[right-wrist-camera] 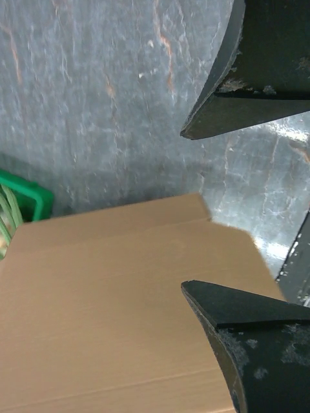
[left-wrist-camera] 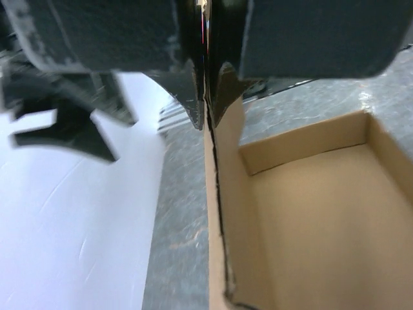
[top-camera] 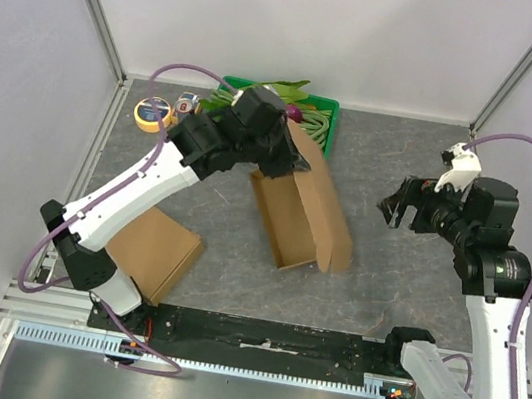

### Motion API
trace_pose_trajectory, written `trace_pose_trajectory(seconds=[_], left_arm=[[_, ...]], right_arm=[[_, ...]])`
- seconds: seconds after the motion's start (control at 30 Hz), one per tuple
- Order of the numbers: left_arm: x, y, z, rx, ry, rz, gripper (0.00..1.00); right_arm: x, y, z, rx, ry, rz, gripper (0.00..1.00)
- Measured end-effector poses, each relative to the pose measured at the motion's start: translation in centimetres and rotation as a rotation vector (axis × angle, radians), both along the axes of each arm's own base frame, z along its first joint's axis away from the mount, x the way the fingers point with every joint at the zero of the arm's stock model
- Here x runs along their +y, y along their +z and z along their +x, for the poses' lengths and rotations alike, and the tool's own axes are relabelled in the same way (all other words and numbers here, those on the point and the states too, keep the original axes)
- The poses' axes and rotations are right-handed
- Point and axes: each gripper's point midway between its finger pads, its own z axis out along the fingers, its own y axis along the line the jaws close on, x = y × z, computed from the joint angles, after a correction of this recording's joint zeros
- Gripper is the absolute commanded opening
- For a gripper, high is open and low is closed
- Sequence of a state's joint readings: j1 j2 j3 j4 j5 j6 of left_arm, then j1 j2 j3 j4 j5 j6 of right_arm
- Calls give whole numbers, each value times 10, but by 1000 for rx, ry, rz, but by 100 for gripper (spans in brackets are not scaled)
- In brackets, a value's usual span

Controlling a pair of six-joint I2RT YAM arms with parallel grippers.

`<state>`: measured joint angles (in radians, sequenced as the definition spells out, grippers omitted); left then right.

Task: Fold the paper box

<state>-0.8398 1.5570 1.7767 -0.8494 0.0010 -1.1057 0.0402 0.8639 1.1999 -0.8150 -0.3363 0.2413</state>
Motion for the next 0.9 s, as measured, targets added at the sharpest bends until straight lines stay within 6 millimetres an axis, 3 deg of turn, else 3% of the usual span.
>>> trace_pose_trajectory(seconds=[0.17,0.23,0.4,0.53,0.7,0.8,0.9], left_arm=[[31,41,14,59,221,-77,2],[46,45,18,93,291,-95,2],[79,28,34,204,460,-90,2],[101,11,40,272,556,-70,2],[118,3,42,308,630,-75,2],[123,4,42,315,657,-88,2],[128,2,41,324,678,-96,2]], right_arm=[[36,6,-28,-38,207,-16,98],[51,9,-39,-62,294,-19,97],[69,8,-52,-108,395,15,91],[83,-16,-61,-93,460,47,90],[109,-29,-69,-72,569,63,89],[131,-32,-68,-73,617,59,83],[155,-37,-62,-95,626,30,68]])
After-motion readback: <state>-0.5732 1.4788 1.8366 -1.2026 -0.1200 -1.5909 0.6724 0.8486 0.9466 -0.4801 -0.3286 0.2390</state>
